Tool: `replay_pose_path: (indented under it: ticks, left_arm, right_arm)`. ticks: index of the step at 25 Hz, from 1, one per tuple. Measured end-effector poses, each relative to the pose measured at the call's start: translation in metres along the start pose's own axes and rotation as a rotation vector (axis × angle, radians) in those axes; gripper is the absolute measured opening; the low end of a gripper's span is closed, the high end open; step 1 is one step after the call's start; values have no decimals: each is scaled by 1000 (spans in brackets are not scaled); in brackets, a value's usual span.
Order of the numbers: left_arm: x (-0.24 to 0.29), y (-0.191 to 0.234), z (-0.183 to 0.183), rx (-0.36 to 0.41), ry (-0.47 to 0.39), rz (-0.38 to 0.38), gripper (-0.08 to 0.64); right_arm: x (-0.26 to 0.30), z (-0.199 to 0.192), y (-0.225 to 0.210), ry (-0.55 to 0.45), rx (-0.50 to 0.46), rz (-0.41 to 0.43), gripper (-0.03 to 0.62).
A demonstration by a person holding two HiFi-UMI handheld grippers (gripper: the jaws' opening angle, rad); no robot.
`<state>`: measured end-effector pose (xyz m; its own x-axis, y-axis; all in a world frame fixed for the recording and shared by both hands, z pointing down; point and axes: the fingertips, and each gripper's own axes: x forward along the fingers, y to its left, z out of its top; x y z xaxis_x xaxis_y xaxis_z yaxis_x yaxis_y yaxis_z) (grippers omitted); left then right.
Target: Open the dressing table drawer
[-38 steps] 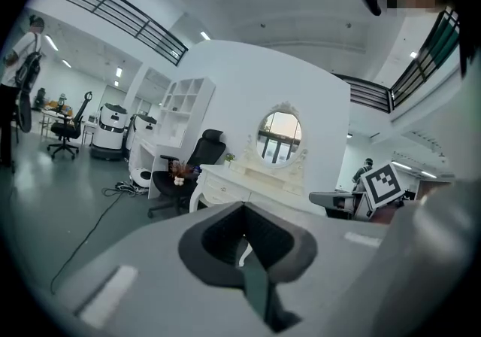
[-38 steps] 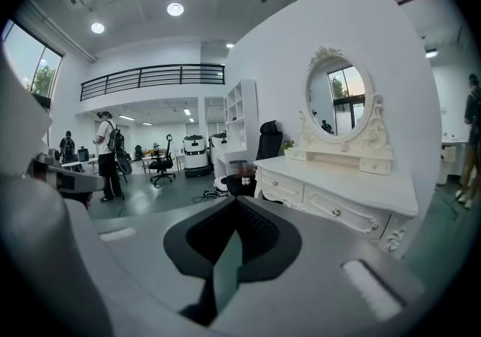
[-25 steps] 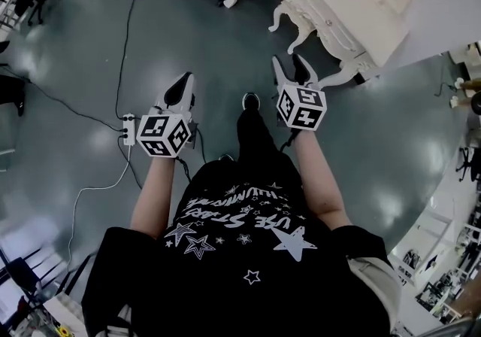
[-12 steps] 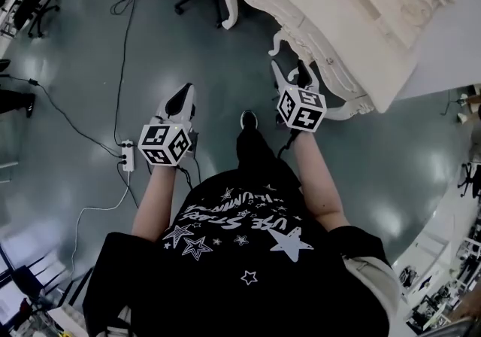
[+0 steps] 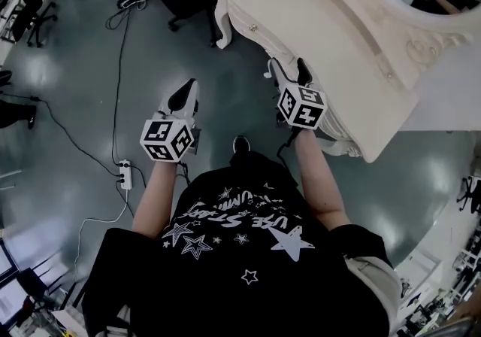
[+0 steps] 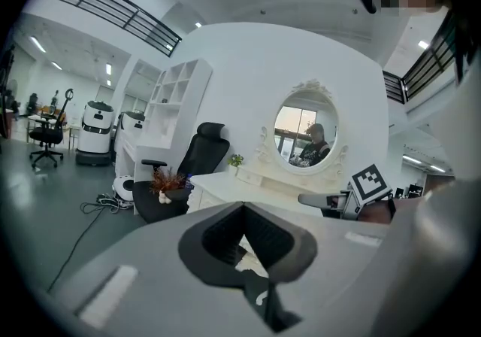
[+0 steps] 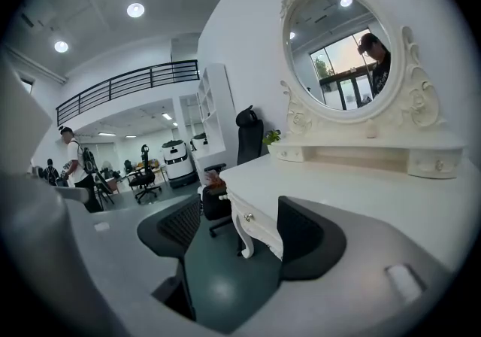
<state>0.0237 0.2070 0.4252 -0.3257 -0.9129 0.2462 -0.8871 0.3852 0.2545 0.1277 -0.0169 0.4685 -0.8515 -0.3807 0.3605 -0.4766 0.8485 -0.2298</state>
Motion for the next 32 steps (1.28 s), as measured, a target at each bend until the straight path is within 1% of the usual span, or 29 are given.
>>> replay_pose_path:
  ticks: [5, 11, 15, 21, 25, 32]
  left_arm:
    - [46, 2, 17, 1, -7, -8, 0]
    - [89, 15, 30, 9, 0, -19, 0]
    - [121, 25, 40, 14, 6, -47, 0]
    - [183, 40, 60, 44, 23, -150, 0]
    - [231, 58, 75, 47, 55, -221, 0]
    - [331, 90, 104, 80, 134, -401, 0]
  right_arm:
    - [36, 13, -25, 16, 13, -7, 331]
    - [68, 26, -41, 20, 25, -9, 327]
    - [85, 35, -57, 9, 39, -43, 327]
    - [108, 45, -83, -6, 75, -146, 327]
    - [138, 57, -90, -1, 88, -206, 327]
    - [206, 83, -100, 5, 132, -359, 325]
